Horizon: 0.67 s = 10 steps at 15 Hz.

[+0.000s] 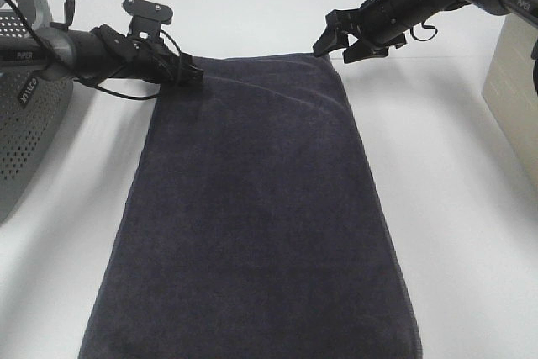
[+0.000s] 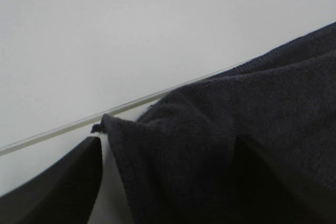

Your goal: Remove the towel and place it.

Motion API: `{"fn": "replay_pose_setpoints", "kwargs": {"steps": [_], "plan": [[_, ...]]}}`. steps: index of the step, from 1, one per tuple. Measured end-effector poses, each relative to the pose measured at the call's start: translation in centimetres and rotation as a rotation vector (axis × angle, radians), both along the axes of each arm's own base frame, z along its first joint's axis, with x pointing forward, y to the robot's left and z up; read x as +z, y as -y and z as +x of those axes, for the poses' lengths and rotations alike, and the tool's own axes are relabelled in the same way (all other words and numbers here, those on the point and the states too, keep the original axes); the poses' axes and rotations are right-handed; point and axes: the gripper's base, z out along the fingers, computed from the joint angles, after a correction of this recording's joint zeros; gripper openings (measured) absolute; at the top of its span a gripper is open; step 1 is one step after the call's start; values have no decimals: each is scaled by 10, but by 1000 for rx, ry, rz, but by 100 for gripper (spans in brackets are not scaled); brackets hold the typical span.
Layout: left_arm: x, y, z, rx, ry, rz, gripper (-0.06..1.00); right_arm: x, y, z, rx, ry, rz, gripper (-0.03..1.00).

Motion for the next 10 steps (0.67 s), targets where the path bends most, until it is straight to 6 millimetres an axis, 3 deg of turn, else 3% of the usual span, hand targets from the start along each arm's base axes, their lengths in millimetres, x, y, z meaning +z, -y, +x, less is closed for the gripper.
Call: {"fn": "replay_pose_setpoints", "kwargs": {"steps": [5,10], "plan": [[-12,-2,3,14,54,60,67,-2,3,0,4,6,-41,70],[-8,2,17,-7,117,69,67,-2,3,0,5,7,-52,70]]}}
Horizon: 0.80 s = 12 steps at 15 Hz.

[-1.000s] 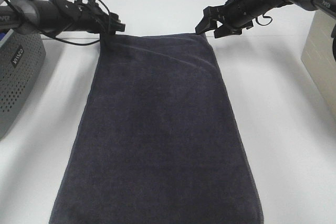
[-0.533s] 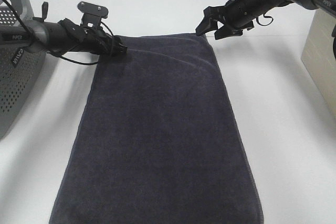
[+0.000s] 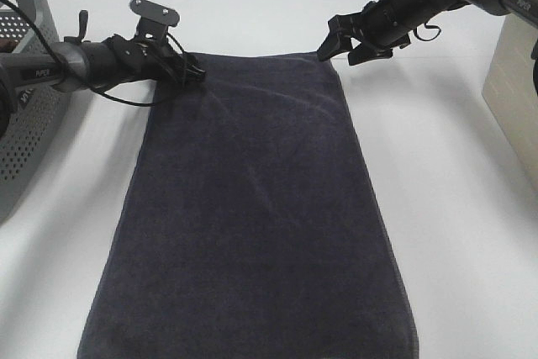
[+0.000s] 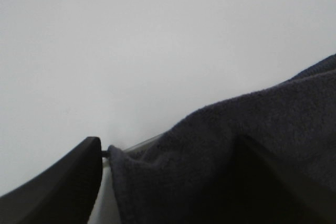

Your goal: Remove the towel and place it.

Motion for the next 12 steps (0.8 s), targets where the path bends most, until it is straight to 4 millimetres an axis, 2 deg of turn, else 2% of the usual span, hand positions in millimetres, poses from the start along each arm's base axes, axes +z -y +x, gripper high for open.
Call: {"fn": "replay_pose_setpoints", "kwargs": {"steps": [2,5,7,9,12], "plan": [[8,4,3,-29,-10,-13,67,0,0,0,1,-1,-3,70],[25,20,0,-74,-7,-23,67,0,0,0,1,-1,-3,70],[50,28,0,-90,36,-24,67,0,0,0,1,-1,-3,70],[85,32,-1,-101,96,-27,67,0,0,0,1,-1,-3,70],[114,32,-2,-112,130,-37,67,-1,0,-2,10,-15,-2,70]]}}
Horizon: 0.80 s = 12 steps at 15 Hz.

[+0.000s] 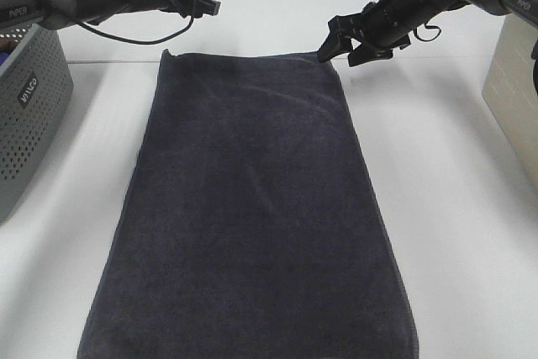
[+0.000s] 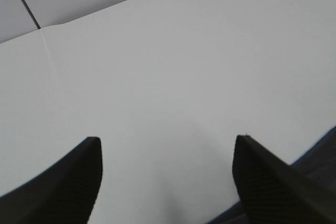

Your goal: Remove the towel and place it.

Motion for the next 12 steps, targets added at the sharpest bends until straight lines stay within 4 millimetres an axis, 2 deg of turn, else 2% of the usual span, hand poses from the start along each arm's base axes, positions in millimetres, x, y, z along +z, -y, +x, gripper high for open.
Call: {"fn": "replay_pose_setpoints", "kwargs": {"steps": [1,3,4,5,9,12], "plan": [[-2,2,-2,-24,-34,2,67,0,0,-1,5,-7,0,70],[-21,6,-5,-78,-135,11,67,0,-1,-4,25,-35,3,70],[-36,8,-7,-101,-191,17,67,3,-1,-6,41,-51,2,70],[-61,11,-12,-140,-286,27,67,19,-1,-10,61,-47,-6,70],[-69,11,-14,-142,-349,-1,67,51,3,-15,47,-30,-53,70],[-81,11,-20,-150,-441,6,67,55,4,-22,53,-92,-66,70]]}}
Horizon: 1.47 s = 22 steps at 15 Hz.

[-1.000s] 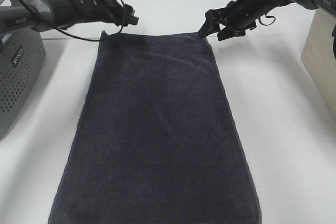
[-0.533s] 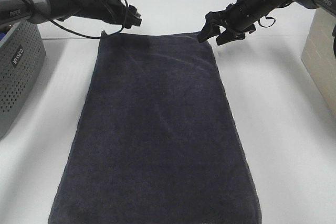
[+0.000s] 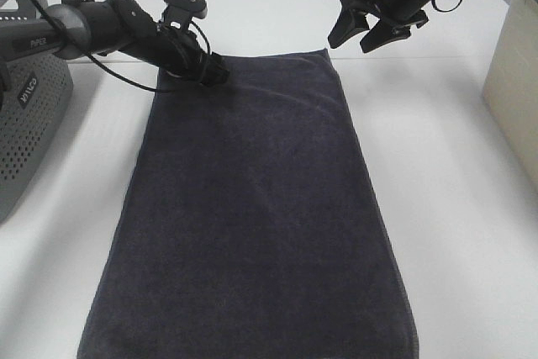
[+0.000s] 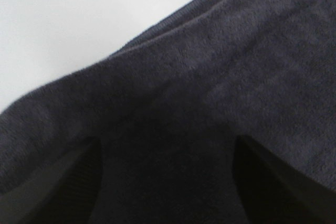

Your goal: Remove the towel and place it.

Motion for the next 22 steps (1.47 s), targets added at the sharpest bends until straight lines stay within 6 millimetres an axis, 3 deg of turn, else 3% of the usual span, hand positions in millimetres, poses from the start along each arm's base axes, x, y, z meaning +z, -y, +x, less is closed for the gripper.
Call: {"fn": "replay_pose_setpoints", "kwargs": {"steps": [4,10,12,18,22], "plan": [[-10,1,-6,25,-107,-32,67,14,1,-7,10,-25,-6,70],[-1,-2,-15,98,-296,-68,67,41,2,-11,-34,3,-9,70],[4,-4,-15,113,-293,-51,67,41,2,-11,-37,2,-9,70],[31,-7,-9,134,-191,-57,69,71,3,-18,-37,57,-5,70],[36,-6,2,180,-70,-130,69,72,3,-18,-37,59,-5,70]]}}
